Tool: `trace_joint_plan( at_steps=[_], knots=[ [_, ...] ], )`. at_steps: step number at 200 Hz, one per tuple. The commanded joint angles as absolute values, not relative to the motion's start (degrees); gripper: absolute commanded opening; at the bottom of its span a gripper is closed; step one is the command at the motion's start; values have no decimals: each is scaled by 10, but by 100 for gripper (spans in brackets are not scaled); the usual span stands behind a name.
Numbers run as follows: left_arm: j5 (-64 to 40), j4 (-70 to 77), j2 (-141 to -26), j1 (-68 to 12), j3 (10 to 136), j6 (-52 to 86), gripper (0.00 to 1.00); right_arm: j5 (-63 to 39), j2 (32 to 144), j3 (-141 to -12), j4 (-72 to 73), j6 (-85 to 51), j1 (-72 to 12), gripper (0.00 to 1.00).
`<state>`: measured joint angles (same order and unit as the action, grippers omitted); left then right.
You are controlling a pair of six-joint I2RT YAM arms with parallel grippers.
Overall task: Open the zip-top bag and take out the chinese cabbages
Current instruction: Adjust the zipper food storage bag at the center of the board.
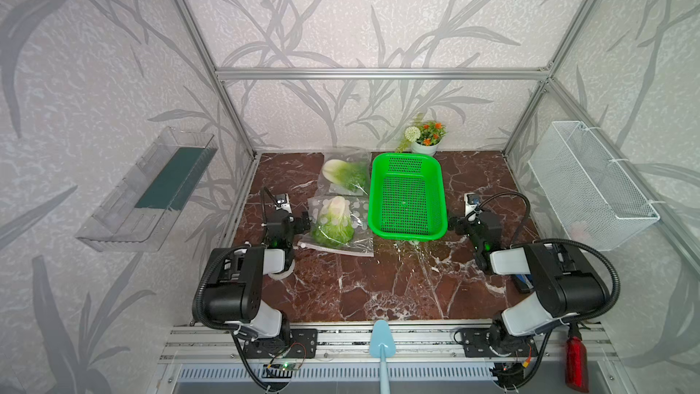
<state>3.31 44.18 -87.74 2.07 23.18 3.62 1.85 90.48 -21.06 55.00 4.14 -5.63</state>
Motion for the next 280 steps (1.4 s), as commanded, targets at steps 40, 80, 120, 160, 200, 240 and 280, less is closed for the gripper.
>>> trace_joint_plan(
  at_steps=[40, 80, 120, 160, 200, 240, 280],
  knots=[
    [30, 442, -869, 23, 241, 29, 99, 11, 908, -214, 561, 43, -58, 99],
    [29, 443, -869, 24, 241, 29, 99, 10, 908, -214, 561, 42, -57, 99],
    [29, 442, -869, 24, 241, 29, 99, 11, 909, -214, 561, 42, -58, 99],
    [30, 442, -869, 24, 241, 29, 99, 11, 909, -214, 561, 42, -58, 99],
    [28, 445, -866, 23, 244, 22, 86, 16, 908, -214, 564, 43, -58, 99],
    [40, 81, -781, 22, 418, 61, 81, 50, 822, -231, 462, 38, -64, 99],
    [25, -74, -720, 1, 493, 99, 80, 56, 702, -266, 297, 48, -73, 99]
  ],
)
